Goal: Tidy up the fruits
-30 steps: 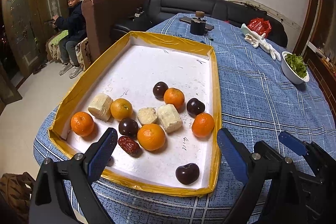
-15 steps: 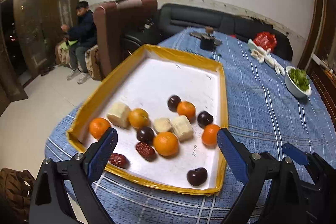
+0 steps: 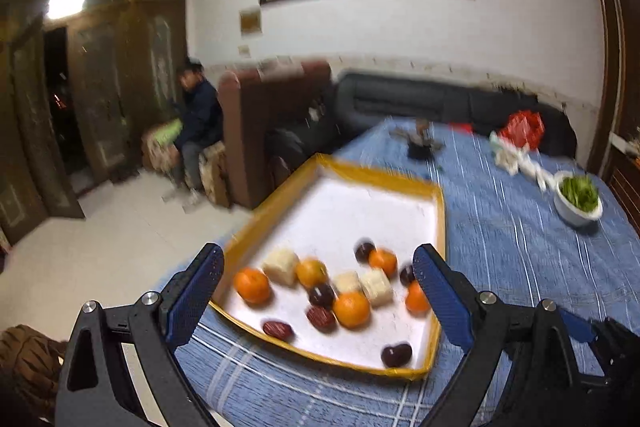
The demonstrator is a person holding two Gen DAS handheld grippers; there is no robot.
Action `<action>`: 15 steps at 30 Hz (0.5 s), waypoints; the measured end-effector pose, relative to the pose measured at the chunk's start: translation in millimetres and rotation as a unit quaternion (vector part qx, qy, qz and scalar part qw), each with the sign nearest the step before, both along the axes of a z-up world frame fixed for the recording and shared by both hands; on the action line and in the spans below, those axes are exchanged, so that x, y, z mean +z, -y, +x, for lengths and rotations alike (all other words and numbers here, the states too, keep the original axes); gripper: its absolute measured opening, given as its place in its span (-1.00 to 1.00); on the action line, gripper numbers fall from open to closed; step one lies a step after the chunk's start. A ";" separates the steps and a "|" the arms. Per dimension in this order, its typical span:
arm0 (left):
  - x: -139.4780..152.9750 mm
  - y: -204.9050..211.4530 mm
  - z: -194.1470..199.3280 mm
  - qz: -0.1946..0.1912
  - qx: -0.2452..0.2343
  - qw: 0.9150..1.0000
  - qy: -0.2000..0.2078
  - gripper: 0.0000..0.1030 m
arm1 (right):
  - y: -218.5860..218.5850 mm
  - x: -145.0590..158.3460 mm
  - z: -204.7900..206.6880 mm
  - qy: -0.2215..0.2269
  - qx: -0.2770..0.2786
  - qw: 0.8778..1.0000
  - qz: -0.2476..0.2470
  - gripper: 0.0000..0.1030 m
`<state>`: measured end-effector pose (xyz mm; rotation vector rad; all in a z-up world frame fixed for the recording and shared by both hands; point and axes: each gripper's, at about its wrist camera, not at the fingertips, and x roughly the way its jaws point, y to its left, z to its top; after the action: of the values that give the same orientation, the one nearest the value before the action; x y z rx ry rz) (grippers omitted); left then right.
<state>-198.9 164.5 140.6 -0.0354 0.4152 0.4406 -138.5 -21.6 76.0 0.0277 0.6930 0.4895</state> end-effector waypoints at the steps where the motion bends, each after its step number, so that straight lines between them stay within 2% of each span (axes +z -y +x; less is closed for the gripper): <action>1: 5.5 2.7 -7.3 0.009 0.006 1.000 0.018 1.00 | 0.6 1.7 -2.6 0.004 0.002 1.000 0.002 0.45; 4: 19.5 8.8 -26.0 0.025 0.016 0.998 0.062 1.00 | 1.3 6.3 -10.0 0.017 0.009 1.000 0.005 0.48; 6: 22.7 8.8 -32.3 0.026 0.021 0.997 0.068 1.00 | 0.8 8.9 -14.8 0.024 0.014 1.000 0.007 0.54; 9: 18.4 6.1 -26.9 0.020 0.030 0.999 0.037 1.00 | 0.6 9.5 -18.7 0.028 0.022 0.999 0.011 0.59; 12: 9.6 4.4 -16.0 0.005 0.019 1.000 -0.007 1.00 | 0.4 7.6 -20.8 0.028 0.028 0.999 0.013 0.64; 15: 2.4 6.6 -9.8 -0.008 0.006 1.000 -0.029 1.00 | -1.0 5.3 -22.6 0.029 0.031 0.999 0.011 0.69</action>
<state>-208.7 157.9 143.0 -0.0398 0.4764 0.4517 -161.1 -20.6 81.3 0.0118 0.6335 0.5556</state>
